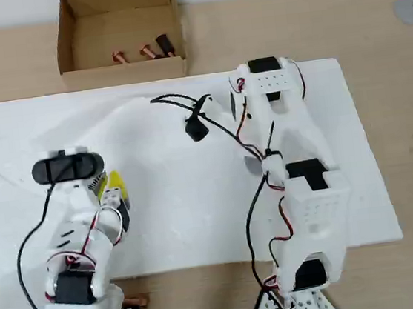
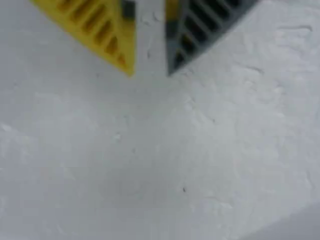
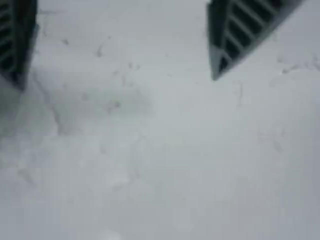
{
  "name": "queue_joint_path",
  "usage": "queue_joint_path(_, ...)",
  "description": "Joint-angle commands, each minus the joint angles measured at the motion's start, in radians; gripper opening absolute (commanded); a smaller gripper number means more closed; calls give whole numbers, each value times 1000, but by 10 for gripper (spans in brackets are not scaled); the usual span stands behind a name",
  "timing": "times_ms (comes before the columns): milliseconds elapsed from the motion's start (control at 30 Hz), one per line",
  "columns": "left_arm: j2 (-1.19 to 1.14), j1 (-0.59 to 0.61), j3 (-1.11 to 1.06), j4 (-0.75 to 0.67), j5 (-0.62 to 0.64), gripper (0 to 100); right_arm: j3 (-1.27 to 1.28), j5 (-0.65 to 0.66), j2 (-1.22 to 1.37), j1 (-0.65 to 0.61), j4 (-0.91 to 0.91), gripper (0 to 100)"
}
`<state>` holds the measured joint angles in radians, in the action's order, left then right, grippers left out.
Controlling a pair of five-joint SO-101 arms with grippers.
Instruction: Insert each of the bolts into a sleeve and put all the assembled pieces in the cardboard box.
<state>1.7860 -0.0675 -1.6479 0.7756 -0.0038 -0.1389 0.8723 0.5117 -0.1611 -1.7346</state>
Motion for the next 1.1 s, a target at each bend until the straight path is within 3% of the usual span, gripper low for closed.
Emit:
queue_joint_path(0,36,12,-26,-21,3,53,56,9,50,-36,5,274)
queue_joint_path(233,27,12,-46,-12,3,53,62,11,249,-36,-40,274)
queue_joint_path(633,27,12,-26,-44,12,51,30,8,252,-41,-46,274)
queue_joint_path(733,27,25,80,-15,5,52,-1,-63,242,-56,-28,274)
queue_joint_path(867,27,32,276,98,5,53,-8,-89,38,-73,-12,274)
queue_joint_path(1067,27,60,485,273,-6,53,50,-178,-532,-134,-40,274)
